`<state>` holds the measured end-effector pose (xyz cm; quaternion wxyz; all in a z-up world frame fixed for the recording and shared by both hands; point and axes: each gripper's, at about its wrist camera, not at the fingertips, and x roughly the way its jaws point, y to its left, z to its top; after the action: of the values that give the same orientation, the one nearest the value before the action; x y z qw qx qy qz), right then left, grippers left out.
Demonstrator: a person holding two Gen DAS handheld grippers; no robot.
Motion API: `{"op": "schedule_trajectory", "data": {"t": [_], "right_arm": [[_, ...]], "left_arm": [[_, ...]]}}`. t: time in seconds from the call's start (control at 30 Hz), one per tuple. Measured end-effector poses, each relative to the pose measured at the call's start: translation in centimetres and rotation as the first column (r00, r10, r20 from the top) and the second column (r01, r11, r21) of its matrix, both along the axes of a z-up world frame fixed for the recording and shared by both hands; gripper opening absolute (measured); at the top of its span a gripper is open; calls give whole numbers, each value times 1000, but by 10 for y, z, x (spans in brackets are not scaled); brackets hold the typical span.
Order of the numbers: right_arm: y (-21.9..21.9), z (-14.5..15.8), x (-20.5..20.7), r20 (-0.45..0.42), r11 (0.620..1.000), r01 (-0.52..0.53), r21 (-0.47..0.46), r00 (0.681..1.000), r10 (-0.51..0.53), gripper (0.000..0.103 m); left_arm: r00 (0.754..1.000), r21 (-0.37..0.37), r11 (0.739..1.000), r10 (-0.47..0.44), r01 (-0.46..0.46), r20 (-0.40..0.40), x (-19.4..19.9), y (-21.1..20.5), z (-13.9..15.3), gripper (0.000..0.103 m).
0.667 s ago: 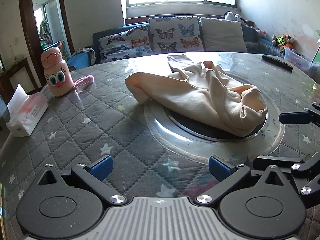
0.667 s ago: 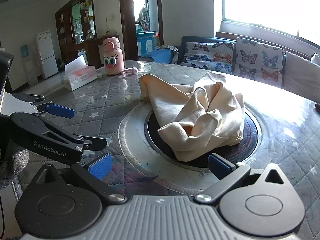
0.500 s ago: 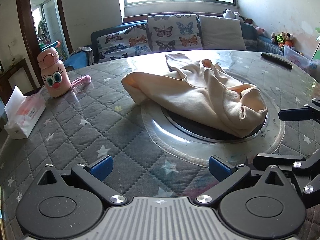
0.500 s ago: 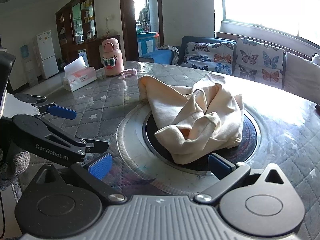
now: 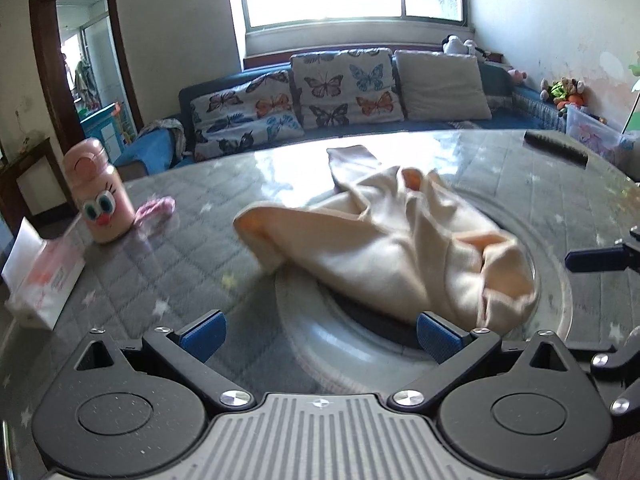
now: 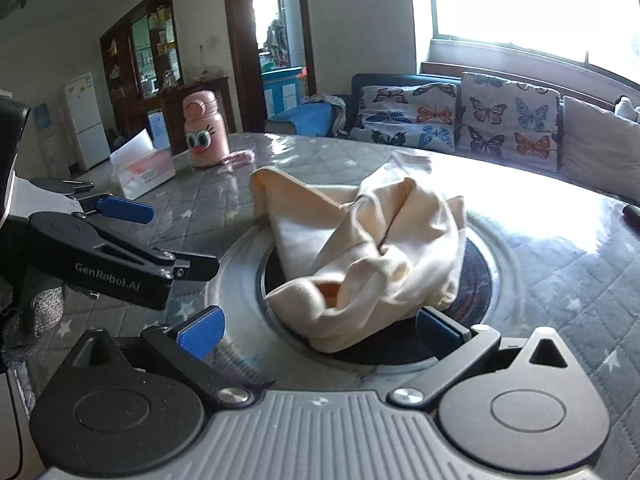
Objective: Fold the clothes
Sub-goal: 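Move both grippers toward the crumpled cream shirt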
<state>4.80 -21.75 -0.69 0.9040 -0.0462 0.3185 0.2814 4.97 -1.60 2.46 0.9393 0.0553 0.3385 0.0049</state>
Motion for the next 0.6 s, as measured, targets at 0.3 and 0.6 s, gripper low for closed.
{"op": "schedule_trajectory", "data": {"t": [0.3,0.6], "right_arm": [[-14,8,25,-10,999,40,30,999,-40,91],[-26,5,49,-49,996,67,66,997,-64,74]], "left_arm": [[997,-43,997,-70,71,35,54,-22,20,91],[997,-130,989,-69,65,-26,111,-32,5,77]]}}
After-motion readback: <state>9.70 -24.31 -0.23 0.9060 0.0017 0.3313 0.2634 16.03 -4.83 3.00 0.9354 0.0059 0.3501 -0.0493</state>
